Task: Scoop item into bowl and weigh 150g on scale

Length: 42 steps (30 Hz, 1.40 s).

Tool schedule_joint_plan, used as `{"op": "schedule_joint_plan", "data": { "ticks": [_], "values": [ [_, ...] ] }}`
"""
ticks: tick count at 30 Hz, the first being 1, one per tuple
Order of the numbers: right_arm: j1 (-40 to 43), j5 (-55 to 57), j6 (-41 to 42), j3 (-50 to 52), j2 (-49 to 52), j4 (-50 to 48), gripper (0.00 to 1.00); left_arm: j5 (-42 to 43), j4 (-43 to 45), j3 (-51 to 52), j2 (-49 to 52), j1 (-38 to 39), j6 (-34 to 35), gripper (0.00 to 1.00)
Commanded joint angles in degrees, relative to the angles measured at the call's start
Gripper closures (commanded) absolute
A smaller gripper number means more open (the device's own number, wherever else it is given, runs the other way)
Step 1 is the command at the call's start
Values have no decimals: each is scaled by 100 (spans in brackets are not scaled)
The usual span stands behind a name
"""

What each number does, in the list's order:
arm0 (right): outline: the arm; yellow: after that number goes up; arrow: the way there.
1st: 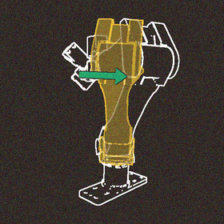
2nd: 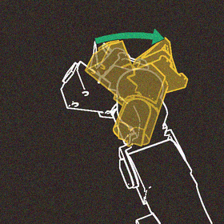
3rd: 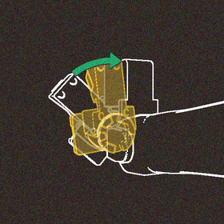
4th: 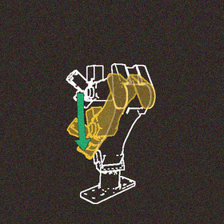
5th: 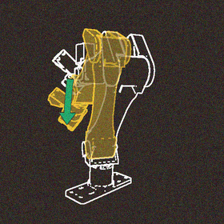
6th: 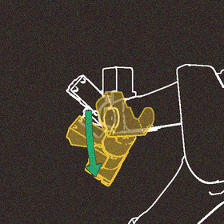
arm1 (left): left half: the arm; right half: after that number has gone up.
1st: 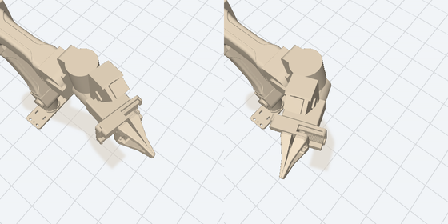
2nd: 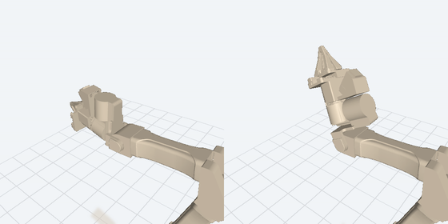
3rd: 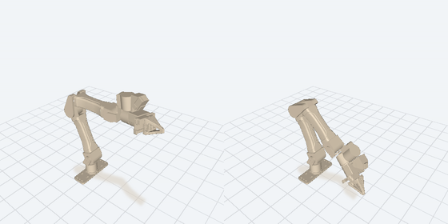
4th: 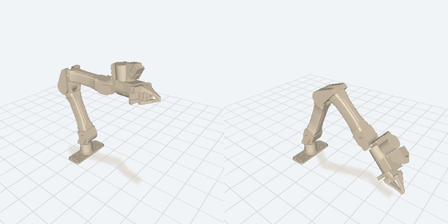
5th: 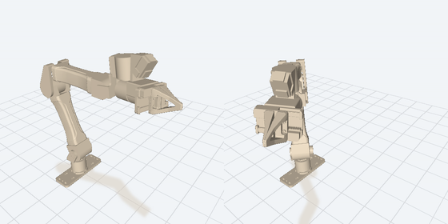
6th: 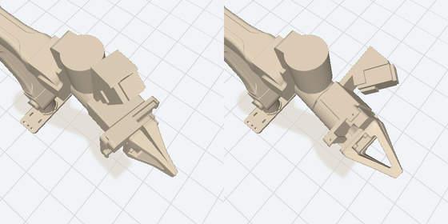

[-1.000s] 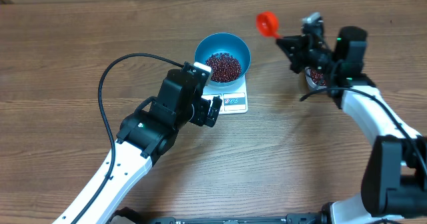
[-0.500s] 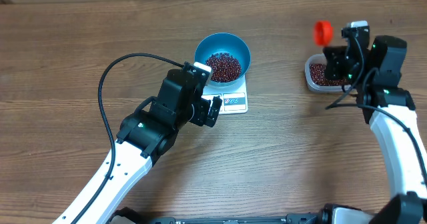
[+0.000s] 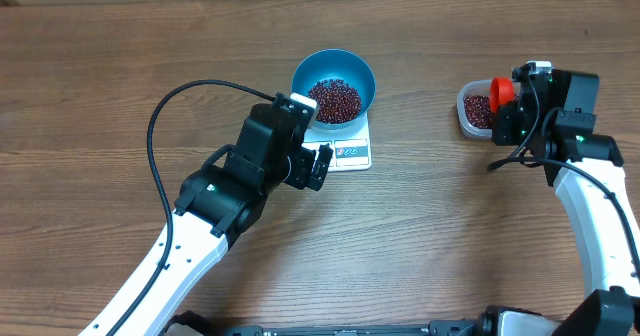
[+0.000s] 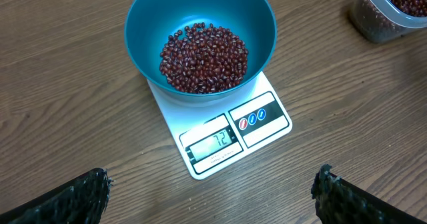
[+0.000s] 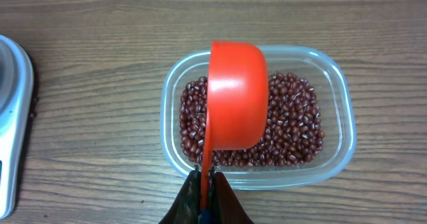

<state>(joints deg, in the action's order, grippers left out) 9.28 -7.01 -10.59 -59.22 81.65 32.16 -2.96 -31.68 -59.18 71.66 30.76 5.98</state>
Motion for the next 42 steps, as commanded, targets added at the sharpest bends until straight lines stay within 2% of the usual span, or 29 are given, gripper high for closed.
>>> {"op": "schedule_joint_plan", "data": {
  "ticks": [1, 7, 14, 17, 23, 37, 40, 42],
  "values": [
    [-11, 96, -35, 0, 136, -35, 96, 68, 17, 7, 24, 0, -68, 1],
    [-9, 98, -35, 0, 702, -190, 96, 68, 17, 7, 24, 0, -68, 0],
    [-9, 98, -31, 0, 791, -247, 96, 68, 17, 7, 24, 0, -68, 0],
    [-9, 98, -31, 0, 791, -249, 86, 68, 17, 7, 24, 0, -68, 0],
    [-9, 98, -28, 0, 791, -306, 80, 68, 17, 7, 24, 0, -68, 0],
    [-9, 101, -15, 0, 791, -531, 80, 68, 17, 7, 24, 0, -68, 1],
    [-9, 131, -11, 0, 791, -535, 96, 68, 17, 7, 24, 0, -68, 1],
    [-9, 254, 11, 0, 791, -533, 96, 68, 17, 7, 24, 0, -68, 1]
  ]
}}
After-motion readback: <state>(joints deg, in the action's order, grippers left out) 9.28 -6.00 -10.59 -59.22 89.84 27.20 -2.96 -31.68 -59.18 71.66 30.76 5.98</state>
